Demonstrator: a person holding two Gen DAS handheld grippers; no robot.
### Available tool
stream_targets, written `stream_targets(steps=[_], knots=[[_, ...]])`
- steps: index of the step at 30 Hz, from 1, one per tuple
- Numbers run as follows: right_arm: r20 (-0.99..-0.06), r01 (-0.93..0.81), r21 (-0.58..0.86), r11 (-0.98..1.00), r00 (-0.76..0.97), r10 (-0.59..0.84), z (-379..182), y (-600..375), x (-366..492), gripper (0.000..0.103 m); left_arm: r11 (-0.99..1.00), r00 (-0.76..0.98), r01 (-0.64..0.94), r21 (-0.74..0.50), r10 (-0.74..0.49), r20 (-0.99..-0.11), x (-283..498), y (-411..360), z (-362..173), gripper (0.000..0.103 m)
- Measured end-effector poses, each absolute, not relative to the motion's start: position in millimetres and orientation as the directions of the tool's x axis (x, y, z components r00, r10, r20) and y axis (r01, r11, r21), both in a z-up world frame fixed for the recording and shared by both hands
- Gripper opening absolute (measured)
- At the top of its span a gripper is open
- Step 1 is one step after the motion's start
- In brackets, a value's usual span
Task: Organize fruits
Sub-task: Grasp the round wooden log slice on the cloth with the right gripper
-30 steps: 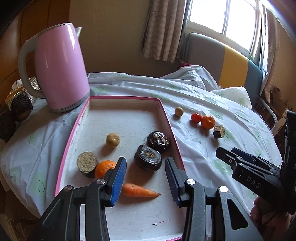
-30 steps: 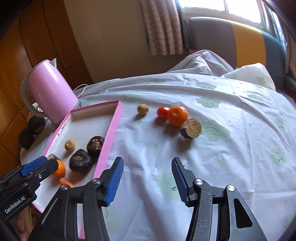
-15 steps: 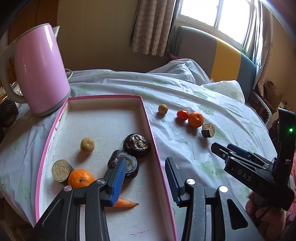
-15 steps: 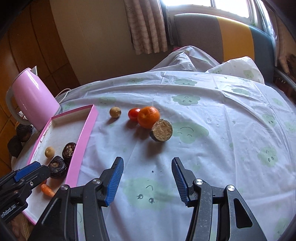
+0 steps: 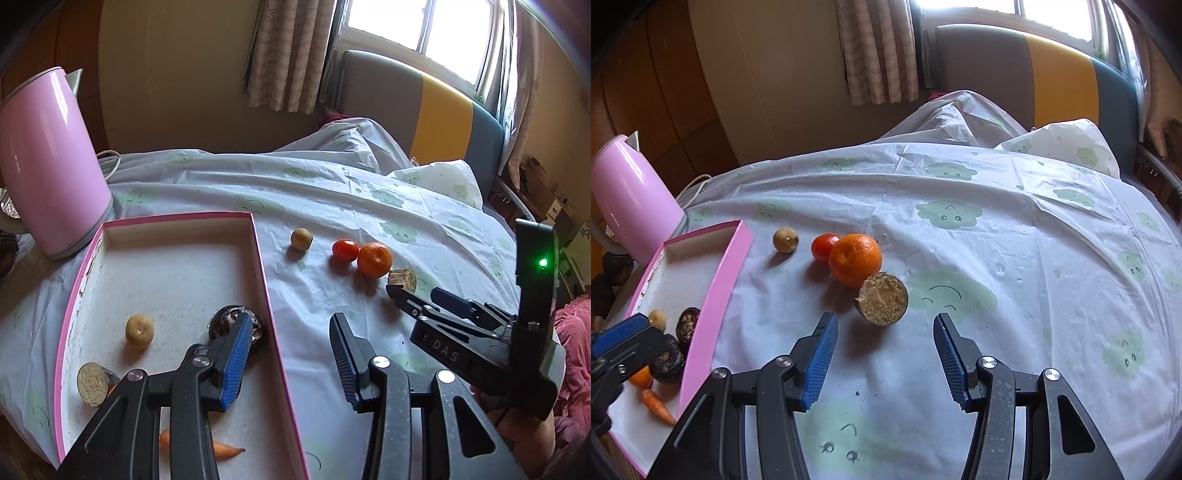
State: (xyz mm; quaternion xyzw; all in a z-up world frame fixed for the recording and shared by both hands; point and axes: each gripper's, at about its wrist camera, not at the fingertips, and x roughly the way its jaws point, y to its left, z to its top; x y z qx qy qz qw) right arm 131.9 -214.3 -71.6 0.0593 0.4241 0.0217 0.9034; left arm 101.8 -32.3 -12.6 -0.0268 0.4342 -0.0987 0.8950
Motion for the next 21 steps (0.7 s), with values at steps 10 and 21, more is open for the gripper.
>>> stream_targets(steps=[10,21], knots=[[-0.775,-0.003,0.129,0.992,0.624,0.102,-86,-216,154,0.055,0.974,0.569,0.162,-0.156,-0.221,-0.792,125,-45,-23,0.044],[-0.776,-0.023,0.116,0.993,0.622,0.105,-89,-215,156,0.034,0.972,0.524,0.123,-0.199,-0.234,-0.819,159,-43,-36,0.041]])
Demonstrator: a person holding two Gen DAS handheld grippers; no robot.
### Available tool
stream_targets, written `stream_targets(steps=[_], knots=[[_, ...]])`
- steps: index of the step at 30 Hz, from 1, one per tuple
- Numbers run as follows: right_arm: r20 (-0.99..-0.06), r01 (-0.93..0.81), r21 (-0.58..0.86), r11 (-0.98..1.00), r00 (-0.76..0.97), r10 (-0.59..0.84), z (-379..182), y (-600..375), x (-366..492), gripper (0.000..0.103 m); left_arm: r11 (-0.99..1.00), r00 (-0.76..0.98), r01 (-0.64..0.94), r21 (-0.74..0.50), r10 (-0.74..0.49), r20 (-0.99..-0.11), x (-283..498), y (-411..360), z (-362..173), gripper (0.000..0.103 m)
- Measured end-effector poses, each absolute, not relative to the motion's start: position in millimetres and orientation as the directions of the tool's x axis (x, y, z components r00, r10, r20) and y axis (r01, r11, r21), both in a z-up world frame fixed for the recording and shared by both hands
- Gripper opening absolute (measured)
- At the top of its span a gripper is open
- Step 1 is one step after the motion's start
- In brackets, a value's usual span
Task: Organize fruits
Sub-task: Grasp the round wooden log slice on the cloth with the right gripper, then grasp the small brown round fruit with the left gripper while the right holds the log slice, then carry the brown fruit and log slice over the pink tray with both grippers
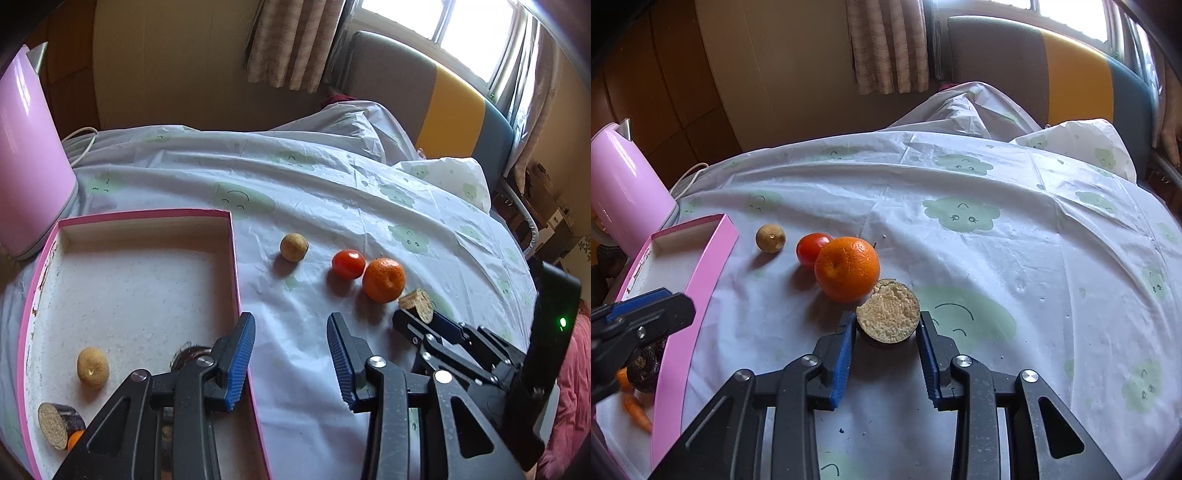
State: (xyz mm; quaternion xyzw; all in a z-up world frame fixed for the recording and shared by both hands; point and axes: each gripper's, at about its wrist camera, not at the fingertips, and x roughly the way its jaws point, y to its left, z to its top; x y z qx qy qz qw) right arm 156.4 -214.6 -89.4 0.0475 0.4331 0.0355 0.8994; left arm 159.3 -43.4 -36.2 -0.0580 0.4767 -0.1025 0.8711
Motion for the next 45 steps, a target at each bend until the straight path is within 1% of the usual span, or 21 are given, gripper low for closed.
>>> stream_targets(steps=[17,29,31,32,33,45], knots=[[-0.771,-0.042,0.139,0.989,0.622,0.135,-89,-216,156,0.034,0.982,0.501,0.107,-0.159,-0.191,-0.844,212,-64,-48,0.041],[-0.766,-0.041,0.172,0.984,0.622,0.160,-90,-219,156,0.034,0.989,0.450,0.063,-0.134,-0.148,-0.881,248,-73,-70,0.041],[-0.765,-0.041,0.175,0.984,0.623,0.162,-90,-220,156,0.034,0.990,0.453,0.058,-0.129,-0.141,-0.880,250,-74,-73,0.036],[-0.765,-0.040,0.176,0.984,0.623,0.162,-90,-220,157,0.034,0.990,0.457,0.060,-0.124,-0.138,-0.879,250,-74,-73,0.032],[-0.765,-0.040,0.175,0.984,0.623,0.162,-89,-220,157,0.034,0.989,0.456,0.061,-0.138,-0.151,-0.877,251,-74,-74,0.025],[-0.769,-0.022,0.177,0.984,0.622,0.152,-85,-224,147,0.034,0.984,0.494,0.125,-0.130,-0.175,-0.852,222,-79,-51,0.025]])
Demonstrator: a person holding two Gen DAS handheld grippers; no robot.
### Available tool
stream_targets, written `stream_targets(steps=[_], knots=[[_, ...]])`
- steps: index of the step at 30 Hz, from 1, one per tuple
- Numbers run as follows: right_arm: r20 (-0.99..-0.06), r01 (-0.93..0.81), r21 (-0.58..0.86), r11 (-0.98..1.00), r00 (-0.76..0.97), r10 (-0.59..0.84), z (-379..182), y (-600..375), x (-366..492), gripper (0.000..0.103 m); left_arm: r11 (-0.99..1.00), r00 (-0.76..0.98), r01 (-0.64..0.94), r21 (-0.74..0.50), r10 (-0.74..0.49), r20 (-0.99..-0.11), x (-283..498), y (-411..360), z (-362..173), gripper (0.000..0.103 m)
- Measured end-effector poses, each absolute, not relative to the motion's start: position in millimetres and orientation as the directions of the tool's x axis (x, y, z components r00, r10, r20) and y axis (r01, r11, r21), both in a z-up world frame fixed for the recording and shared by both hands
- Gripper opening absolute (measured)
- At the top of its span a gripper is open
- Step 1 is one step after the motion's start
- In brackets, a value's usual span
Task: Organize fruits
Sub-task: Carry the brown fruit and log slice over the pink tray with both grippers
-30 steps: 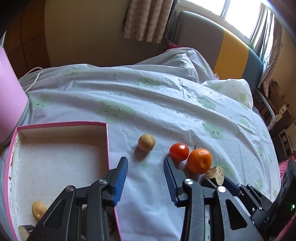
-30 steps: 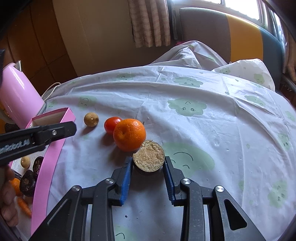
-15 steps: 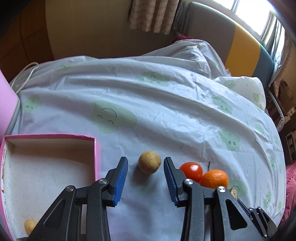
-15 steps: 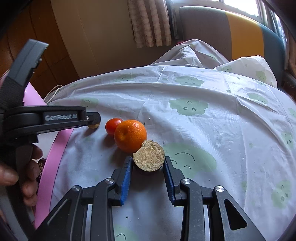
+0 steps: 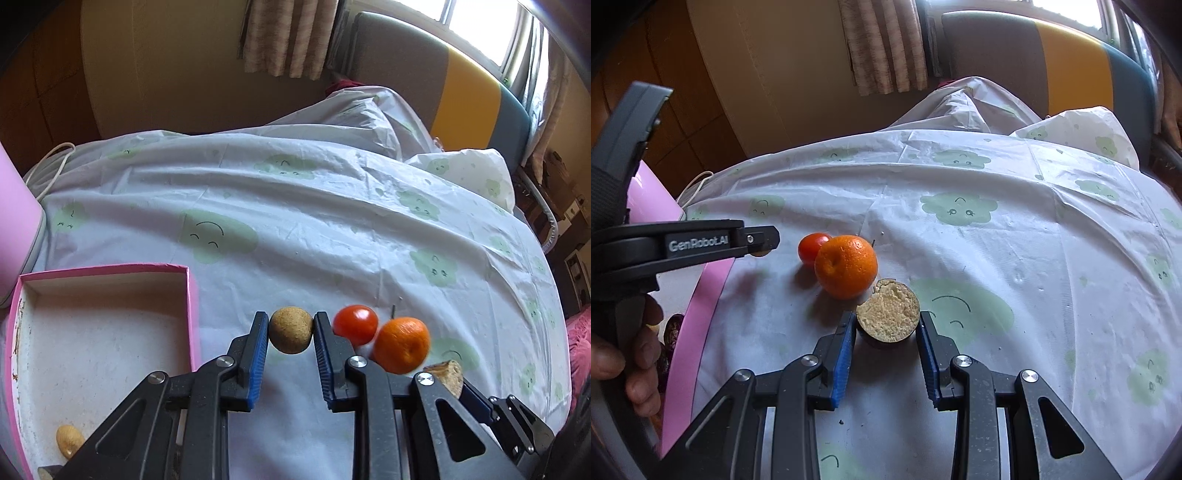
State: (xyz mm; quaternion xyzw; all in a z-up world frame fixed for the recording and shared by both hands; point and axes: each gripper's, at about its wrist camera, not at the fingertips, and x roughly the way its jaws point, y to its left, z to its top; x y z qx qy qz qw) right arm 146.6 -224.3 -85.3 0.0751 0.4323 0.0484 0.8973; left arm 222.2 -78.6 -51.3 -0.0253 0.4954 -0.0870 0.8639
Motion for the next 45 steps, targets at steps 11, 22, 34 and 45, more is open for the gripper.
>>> stream_targets(steps=[11,22,34,45], knots=[[-0.757,-0.026,0.164,0.986,0.638,0.142,-71,-222,120,0.034,0.970,0.519,0.173,-0.174,-0.239,-0.820,176,-77,-21,0.025],[-0.748,-0.047,0.156,0.987,0.647,0.149,-65,-210,87,0.034,0.962,0.564,0.200,-0.185,-0.268,-0.781,125,-68,6,0.025],[-0.733,-0.103,0.151,0.983,0.656,0.181,-56,-187,60,0.034,0.964,0.615,0.194,-0.184,-0.266,-0.743,80,-40,20,0.025],[-0.727,-0.176,0.159,0.971,0.645,0.236,-49,-157,53,0.034,0.968,0.627,0.105,-0.226,-0.241,-0.741,63,14,10,0.025]])
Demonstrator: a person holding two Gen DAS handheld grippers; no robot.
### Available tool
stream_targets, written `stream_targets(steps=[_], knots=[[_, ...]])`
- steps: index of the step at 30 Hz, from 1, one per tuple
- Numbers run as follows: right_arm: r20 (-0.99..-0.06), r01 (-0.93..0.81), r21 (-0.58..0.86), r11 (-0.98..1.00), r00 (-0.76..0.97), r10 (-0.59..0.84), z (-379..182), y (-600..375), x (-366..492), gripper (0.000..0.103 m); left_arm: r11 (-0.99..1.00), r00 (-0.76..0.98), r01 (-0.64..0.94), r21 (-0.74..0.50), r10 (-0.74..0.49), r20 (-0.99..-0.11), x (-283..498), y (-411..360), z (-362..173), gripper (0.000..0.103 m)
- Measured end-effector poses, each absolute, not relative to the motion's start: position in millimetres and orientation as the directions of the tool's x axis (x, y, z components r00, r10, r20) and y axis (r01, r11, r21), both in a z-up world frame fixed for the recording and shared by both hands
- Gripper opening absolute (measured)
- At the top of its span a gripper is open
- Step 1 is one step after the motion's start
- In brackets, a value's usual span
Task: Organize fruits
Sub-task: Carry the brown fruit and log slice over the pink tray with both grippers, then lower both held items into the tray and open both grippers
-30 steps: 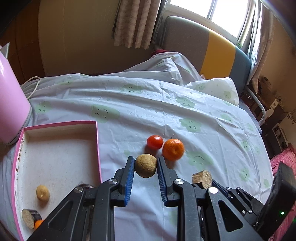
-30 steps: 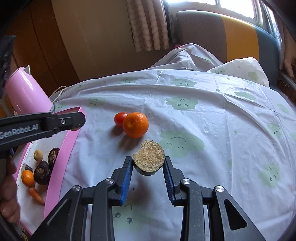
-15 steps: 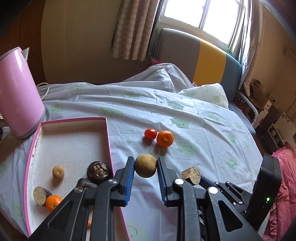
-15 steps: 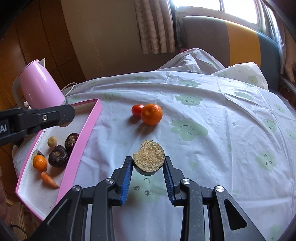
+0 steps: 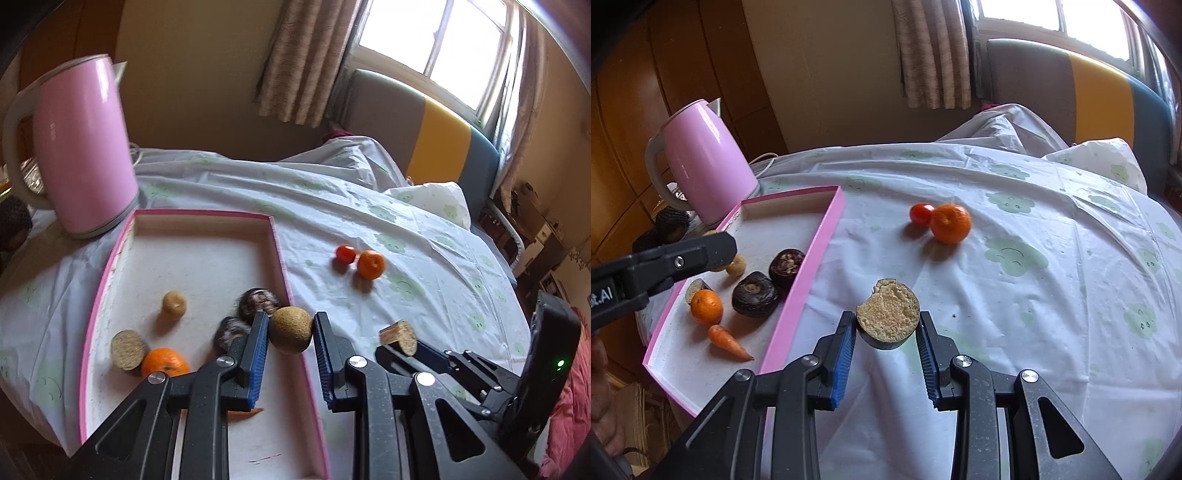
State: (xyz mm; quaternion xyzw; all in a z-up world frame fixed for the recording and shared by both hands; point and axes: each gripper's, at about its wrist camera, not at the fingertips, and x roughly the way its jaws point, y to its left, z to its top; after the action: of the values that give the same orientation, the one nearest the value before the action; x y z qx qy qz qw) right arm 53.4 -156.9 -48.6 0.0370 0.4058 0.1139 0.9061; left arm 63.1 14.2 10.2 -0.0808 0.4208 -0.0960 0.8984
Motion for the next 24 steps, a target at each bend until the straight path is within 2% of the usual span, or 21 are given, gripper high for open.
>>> stream_targets(steps=[9,24], knots=[[-0.722,-0.276,0.172,0.946,0.618,0.312,-39,-122,65,0.034,0.964,0.634,0.006,-0.266,-0.209,-0.745,56,73,-2,0.025],[-0.695,-0.404,0.174,0.898,0.596,0.403,-11,-58,113,0.034,0.969,0.650,-0.015,-0.247,-0.179,-0.739,64,80,-8,0.025]])
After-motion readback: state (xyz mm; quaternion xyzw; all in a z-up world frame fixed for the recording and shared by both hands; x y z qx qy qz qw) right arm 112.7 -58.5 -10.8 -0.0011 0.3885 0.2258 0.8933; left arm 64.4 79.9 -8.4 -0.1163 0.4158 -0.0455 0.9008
